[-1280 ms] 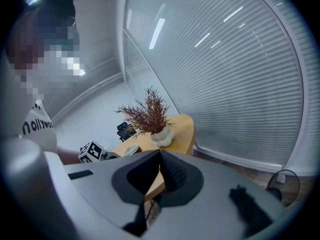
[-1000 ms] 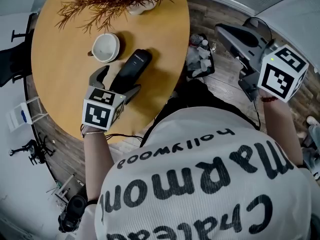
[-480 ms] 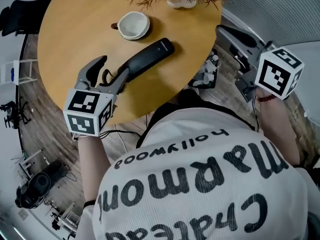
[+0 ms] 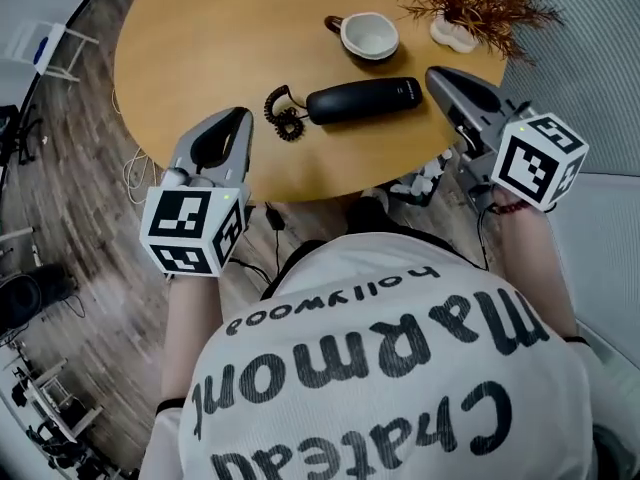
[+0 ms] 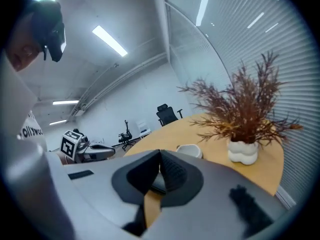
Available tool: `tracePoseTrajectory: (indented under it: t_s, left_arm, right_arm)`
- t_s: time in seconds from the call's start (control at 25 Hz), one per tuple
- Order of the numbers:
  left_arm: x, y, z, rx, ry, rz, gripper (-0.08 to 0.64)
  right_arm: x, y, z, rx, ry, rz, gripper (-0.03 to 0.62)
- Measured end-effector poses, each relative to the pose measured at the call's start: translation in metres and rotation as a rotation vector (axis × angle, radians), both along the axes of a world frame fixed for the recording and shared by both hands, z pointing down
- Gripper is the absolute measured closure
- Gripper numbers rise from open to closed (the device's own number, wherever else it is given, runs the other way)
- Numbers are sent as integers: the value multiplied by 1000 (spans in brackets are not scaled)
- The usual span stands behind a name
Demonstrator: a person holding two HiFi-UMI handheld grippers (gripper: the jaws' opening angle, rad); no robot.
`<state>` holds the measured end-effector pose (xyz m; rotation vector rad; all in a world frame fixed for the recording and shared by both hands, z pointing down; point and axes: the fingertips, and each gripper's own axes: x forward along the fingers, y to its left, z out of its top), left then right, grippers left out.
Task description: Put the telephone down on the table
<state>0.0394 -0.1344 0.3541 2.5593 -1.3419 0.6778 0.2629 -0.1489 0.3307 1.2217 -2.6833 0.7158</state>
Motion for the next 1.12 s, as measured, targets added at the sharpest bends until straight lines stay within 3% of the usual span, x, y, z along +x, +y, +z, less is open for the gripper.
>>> tracePoseTrajectory:
  t_s: [0.16, 0.48, 0.72, 1.12]
  left_arm:
    - [-38, 29, -11, 9, 71, -43, 551]
    - [-110, 88, -10, 25, 34, -80, 551]
    - [-140, 123, -12, 54, 35, -34, 551]
    - [-164, 151, -7, 36, 76, 3, 551]
  right_arm:
    - [-50, 19, -2, 4, 33, -26, 577]
    - [-126, 70, -14, 29, 66, -35, 577]
    - [-154, 114, -13, 34, 91, -3, 577]
    - [-183, 150, -5, 26, 168, 11, 578]
